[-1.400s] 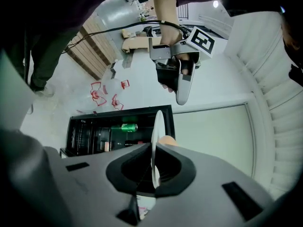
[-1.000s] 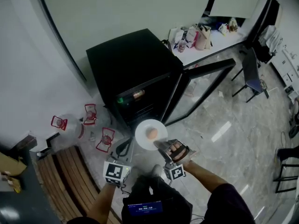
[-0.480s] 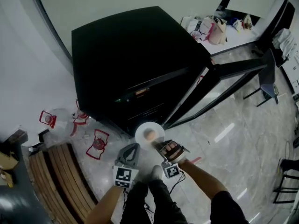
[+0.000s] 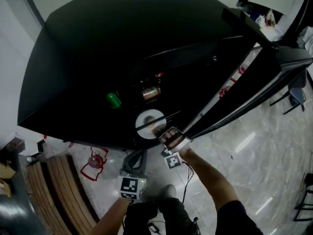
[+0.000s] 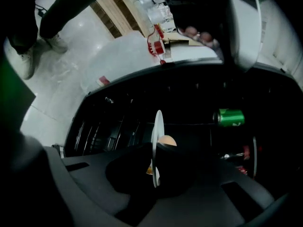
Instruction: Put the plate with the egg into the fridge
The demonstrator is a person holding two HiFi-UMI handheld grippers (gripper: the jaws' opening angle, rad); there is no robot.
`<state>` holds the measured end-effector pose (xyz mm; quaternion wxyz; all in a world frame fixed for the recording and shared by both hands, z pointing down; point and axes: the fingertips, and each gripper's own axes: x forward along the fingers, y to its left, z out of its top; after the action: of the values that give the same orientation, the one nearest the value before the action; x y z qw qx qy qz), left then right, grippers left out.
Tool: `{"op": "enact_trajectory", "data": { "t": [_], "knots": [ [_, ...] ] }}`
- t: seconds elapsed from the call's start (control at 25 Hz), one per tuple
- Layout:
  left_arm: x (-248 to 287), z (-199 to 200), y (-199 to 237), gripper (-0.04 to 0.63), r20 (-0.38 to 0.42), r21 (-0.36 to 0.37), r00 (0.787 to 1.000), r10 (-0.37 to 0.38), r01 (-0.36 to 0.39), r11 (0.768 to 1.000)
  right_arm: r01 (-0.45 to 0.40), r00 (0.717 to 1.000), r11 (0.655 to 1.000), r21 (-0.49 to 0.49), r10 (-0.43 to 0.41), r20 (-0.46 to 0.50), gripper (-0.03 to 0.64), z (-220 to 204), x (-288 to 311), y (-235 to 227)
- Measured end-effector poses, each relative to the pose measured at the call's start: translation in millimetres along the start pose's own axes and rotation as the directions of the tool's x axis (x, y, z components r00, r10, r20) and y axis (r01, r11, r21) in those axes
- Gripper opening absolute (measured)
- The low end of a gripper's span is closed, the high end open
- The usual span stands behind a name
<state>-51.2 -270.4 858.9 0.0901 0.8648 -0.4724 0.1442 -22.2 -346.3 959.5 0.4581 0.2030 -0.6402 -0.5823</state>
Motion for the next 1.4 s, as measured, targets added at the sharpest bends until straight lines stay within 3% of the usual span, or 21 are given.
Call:
{"op": "enact_trajectory", "data": {
  "t": [0.2,0.48,0.56,0.68,0.72,0.84,1.04,1.24,1.32,1.4],
  "knots": [
    [8.1,-16.4,4.7,0.009,-0.011,0.001,1.0,0.003,-0.003,1.0,-0.015,0.999,0.999,0.044,0.016,-0.029,0.028,-13.9,48.1,2.0],
    [21.9,-22.7,13.7,0.009,-0.01,-0.019,1.0,0.01,-0.01,1.0,-0.041,0.999,0.999,0.025,0.042,-0.02,0.028,-15.2,62.2,14.2],
    [25.6,-23.0,14.6,0.009,-0.008,-0.021,1.0,0.008,-0.008,1.0,-0.099,0.995,0.993,0.065,0.1,-0.011,0.028,-14.8,61.9,24.4],
    [28.3,-23.4,10.8,0.009,-0.014,-0.024,1.0,-0.009,0.008,1.0,-0.317,0.948,0.919,0.235,0.306,0.083,0.028,-4.3,54.7,51.0],
    [28.2,-23.6,8.4,0.009,-0.017,-0.024,1.0,-0.017,0.016,1.0,-0.347,0.938,0.898,0.271,0.329,0.111,0.029,-2.7,53.8,50.4],
    [27.0,-21.4,5.1,0.009,-0.022,-0.017,0.999,-0.031,0.03,0.999,-0.342,0.94,0.891,0.298,0.324,0.111,0.04,-9.9,61.3,38.5],
    [23.9,-14.9,3.8,0.009,-0.03,-0.019,0.999,-0.036,0.036,0.999,-0.484,0.873,0.827,0.285,0.481,0.087,0.194,-15.6,61.9,55.5],
    [18.1,-12.6,1.9,0.009,-0.04,-0.025,0.999,-0.029,0.028,0.999,-0.474,0.873,0.826,0.304,0.485,0.042,0.209,-24.9,51.4,57.9],
    [13.2,-7.9,1.4,0.009,-0.045,-0.028,0.999,-0.027,0.026,0.999,-0.435,0.891,0.827,0.357,0.452,0.04,0.209,-29.3,35.7,51.0],
    [3.8,-1.6,-0.6,0.009,-0.062,-0.036,0.998,-0.027,0.025,0.999,-0.395,0.907,0.8,0.452,0.417,0.056,0.209,-26.3,5.9,38.7]
  ]
}}
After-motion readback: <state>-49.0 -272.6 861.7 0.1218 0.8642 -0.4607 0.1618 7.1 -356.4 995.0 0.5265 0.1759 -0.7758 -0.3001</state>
